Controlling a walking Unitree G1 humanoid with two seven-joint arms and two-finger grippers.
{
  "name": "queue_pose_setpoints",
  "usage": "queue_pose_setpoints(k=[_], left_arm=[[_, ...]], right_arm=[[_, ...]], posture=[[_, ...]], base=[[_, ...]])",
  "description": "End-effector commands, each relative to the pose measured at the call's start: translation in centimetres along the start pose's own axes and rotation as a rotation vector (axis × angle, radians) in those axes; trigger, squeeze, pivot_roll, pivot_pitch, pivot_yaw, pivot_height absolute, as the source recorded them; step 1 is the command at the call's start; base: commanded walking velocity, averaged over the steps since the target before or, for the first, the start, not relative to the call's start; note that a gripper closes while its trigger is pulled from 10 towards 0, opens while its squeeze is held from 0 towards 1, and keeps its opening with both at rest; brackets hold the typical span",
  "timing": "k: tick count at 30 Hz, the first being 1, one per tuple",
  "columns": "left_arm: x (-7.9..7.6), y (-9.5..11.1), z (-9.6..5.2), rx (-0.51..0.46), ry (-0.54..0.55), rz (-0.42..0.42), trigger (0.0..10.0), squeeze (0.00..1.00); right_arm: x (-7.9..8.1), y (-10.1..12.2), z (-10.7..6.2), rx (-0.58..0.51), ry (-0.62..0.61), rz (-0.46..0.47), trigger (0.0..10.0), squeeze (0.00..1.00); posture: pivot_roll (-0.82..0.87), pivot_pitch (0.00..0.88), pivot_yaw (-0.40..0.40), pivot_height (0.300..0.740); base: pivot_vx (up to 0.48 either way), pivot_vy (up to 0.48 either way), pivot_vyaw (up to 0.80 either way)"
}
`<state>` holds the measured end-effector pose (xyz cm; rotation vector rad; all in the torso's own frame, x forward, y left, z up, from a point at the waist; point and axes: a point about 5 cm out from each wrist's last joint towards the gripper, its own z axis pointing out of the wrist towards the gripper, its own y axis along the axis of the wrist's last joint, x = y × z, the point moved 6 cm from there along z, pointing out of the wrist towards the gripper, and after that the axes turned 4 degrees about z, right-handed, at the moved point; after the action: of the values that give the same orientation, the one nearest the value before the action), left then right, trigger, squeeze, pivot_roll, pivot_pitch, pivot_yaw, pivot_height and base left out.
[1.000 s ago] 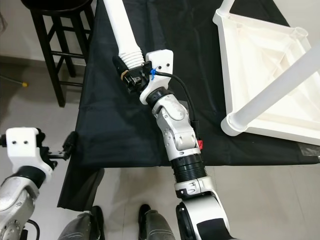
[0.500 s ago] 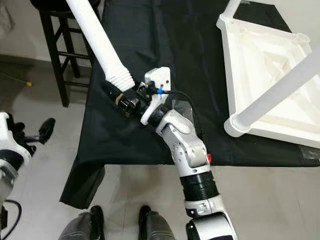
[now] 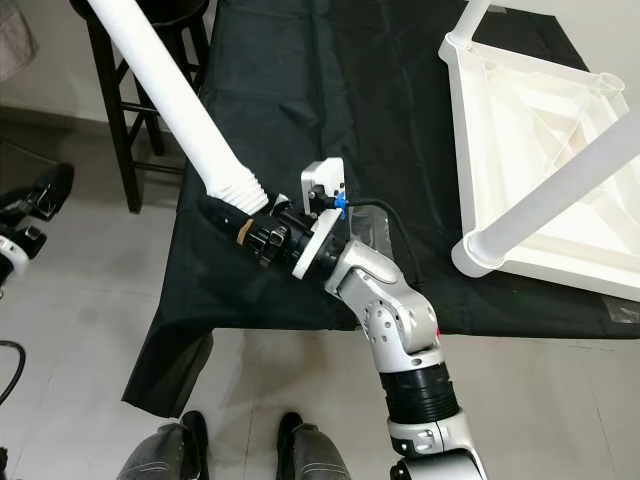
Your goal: Building children table
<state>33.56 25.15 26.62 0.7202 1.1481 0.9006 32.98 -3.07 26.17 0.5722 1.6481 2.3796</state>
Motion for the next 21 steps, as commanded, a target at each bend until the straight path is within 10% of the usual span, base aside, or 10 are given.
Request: queue_pose_setpoints(k=[1, 10, 11, 21], left_arm=[[-1.3, -0.3, -0.3, 0.019, -0.061, -0.012, 10.0, 0.85], [-5.5, -0.5, -0.1, 0.006, -0.214, -0.091, 10.0, 1.0], [-5.5, -0.3, 0.0, -0.002, -0.213, -0.108, 10.0, 0.0], [-6.5, 0.8, 1.0, -0.052, -0.256, -0.175, 10.0, 0.0]], right_arm=[[0.9, 0.6, -0.5, -0.023, 0.042, 0.002, 0.0, 0.0], [1.3, 0.5, -1.7, -0.04, 0.067, 0.146, 0.0, 0.0], [1.4, 0.6, -1.9, -0.042, 0.077, 0.166, 0.0, 0.0], [1.8, -0.3, -2.4, -0.005, 0.099, 0.21, 0.0, 0.0]], posture=[[0.1, 0.266, -0.154, 0.74], [0.1, 0.247, -0.16, 0.74], [0.1, 0.245, -0.158, 0.74], [0.1, 0.203, -0.152, 0.74]], base=[[0.0, 0.0, 0.0], [0.0, 0.0, 0.0], [0.0, 0.0, 0.0], [0.0, 0.0, 0.0]])
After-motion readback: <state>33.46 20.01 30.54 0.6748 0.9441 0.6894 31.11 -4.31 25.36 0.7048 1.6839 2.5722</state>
